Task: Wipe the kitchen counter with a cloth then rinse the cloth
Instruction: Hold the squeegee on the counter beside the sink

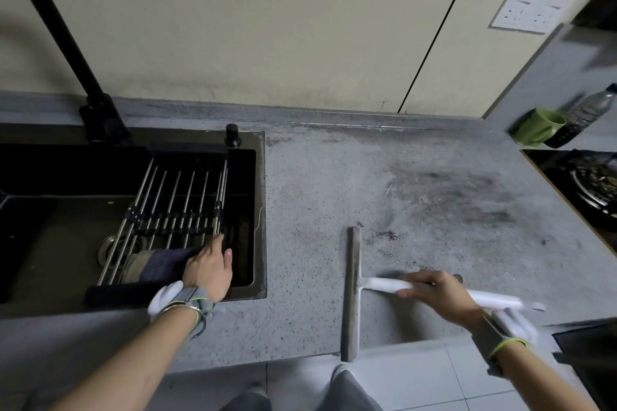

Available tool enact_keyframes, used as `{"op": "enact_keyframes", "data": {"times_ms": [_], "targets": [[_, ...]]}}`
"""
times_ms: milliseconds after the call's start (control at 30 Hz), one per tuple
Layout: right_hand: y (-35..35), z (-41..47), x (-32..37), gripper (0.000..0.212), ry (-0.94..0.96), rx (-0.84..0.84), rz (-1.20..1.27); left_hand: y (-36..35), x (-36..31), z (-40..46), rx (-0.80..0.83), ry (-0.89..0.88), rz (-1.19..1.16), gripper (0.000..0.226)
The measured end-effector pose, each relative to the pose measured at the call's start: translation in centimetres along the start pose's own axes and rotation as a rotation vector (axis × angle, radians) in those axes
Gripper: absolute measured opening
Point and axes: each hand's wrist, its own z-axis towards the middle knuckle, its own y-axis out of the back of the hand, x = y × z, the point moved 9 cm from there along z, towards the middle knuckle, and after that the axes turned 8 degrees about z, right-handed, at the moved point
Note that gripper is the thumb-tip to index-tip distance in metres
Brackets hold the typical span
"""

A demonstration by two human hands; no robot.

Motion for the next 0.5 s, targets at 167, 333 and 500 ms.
{"op": "enact_keyframes", "data": {"times_ms": [167, 333, 500], "targets": [[-3.7, 1.3, 3.2, 0.02, 0.054, 0.108, -0.018, 0.6, -0.7, -0.1, -0.012, -0.042, 0.157, 0.045], [-7.0, 2.5, 6.4, 0.032, 0.134, 0.136, -0.072, 0.7, -1.3, -0.3, -0.01, -0.047, 0.212, 0.047], [-8.7, 2.6, 8.6, 0.032, 0.189, 0.14, -0.072, 0.7, -1.1, -0.4, -0.014, -0.056, 0.232, 0.047]]}}
